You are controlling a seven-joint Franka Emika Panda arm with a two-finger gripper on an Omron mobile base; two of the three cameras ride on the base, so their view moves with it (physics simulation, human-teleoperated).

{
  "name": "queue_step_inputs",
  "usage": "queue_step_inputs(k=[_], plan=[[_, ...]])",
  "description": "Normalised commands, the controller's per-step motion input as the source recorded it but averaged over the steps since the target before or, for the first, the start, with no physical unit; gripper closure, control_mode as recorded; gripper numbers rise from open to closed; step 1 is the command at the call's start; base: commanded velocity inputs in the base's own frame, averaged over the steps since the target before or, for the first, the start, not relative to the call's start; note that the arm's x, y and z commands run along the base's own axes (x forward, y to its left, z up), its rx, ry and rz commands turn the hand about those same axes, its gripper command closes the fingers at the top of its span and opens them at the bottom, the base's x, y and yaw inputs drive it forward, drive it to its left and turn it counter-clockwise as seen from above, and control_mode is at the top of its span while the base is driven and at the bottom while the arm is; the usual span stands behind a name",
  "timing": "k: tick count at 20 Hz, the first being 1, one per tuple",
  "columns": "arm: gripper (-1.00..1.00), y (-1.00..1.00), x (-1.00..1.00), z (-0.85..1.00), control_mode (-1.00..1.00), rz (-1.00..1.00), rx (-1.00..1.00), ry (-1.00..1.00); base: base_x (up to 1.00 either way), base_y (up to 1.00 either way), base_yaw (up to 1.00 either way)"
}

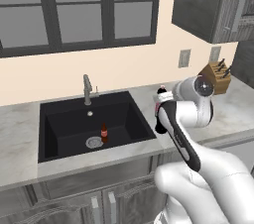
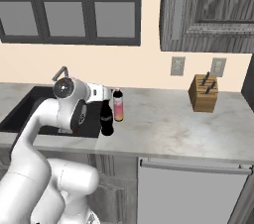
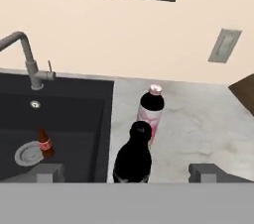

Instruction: Place the large bottle from the dining counter next to the other large bottle outside the sink, and place the small bottle from the dining counter next to the other small bottle inside the sink.

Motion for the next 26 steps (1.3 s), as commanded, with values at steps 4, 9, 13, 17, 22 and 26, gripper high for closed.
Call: queue_step_inputs(k=[4,9,13,17,22,26], plan=[[-1.0,0.33,0.0,-0.09,-1.0,0.0,0.03,0.27,0.0,0.0,0.0],[-1.0,0.54,-0.17,-0.06,-1.0,0.0,0.0,0.21,0.0,0.0,0.0],[-1.0,0.29,-0.41,0.02,-1.0,0.0,-0.03,0.06,0.0,0.0,0.0],[-1.0,0.03,-0.34,0.0,-1.0,0.0,0.0,0.01,0.0,0.0,0.0],[-1.0,-0.02,-0.47,0.0,-1.0,0.04,-0.02,0.0,0.0,0.0,0.0],[-1.0,-0.13,-0.36,-0.04,-1.0,0.05,0.0,0.0,0.0,0.0,0.0]])
